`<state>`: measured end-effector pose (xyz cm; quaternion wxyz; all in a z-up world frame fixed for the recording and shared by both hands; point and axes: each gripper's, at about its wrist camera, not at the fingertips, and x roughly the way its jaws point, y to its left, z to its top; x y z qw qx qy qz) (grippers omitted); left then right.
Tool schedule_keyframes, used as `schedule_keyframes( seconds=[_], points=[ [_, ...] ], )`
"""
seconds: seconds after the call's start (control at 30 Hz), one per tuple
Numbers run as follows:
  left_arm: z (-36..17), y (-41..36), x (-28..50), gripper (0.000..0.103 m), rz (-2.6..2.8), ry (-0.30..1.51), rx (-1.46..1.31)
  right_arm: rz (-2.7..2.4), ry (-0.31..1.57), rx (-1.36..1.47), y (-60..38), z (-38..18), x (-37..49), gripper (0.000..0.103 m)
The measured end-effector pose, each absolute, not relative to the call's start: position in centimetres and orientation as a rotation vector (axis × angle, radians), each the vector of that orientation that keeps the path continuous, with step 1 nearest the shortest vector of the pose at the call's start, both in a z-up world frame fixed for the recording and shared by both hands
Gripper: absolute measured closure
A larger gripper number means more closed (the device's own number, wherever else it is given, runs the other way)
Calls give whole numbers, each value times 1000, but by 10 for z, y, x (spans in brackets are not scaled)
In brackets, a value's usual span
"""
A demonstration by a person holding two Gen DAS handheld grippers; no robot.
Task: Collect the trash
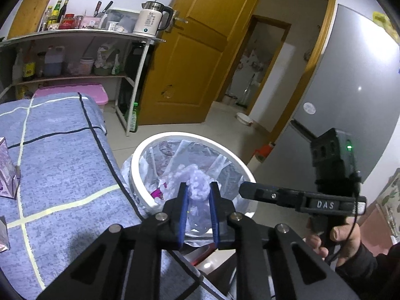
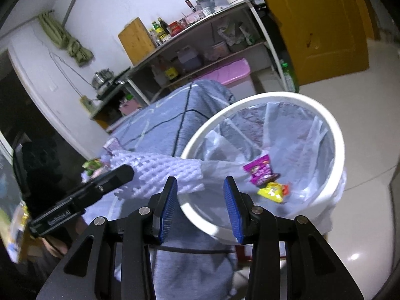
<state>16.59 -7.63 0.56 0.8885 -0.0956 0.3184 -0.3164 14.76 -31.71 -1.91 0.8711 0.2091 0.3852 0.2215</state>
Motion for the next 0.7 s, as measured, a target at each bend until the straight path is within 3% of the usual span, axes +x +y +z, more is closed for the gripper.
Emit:
schedule_keyframes(
  seconds=[0.43,0.5,0.57,0.7],
  points=[
    [10,-82,154,86,-774,638,-194,618,845,658,-327,-30,159,63],
    [11,-83,154,86,-776,637,-193,618,851,673,-329,-32,159,69],
    [10,-83,155,86,-768,641,-193,599,851,667,-331,-33,160,89],
    [9,-83,159,86,-761,646,-203,605,842,644,-330,-30,158,95]
  ],
)
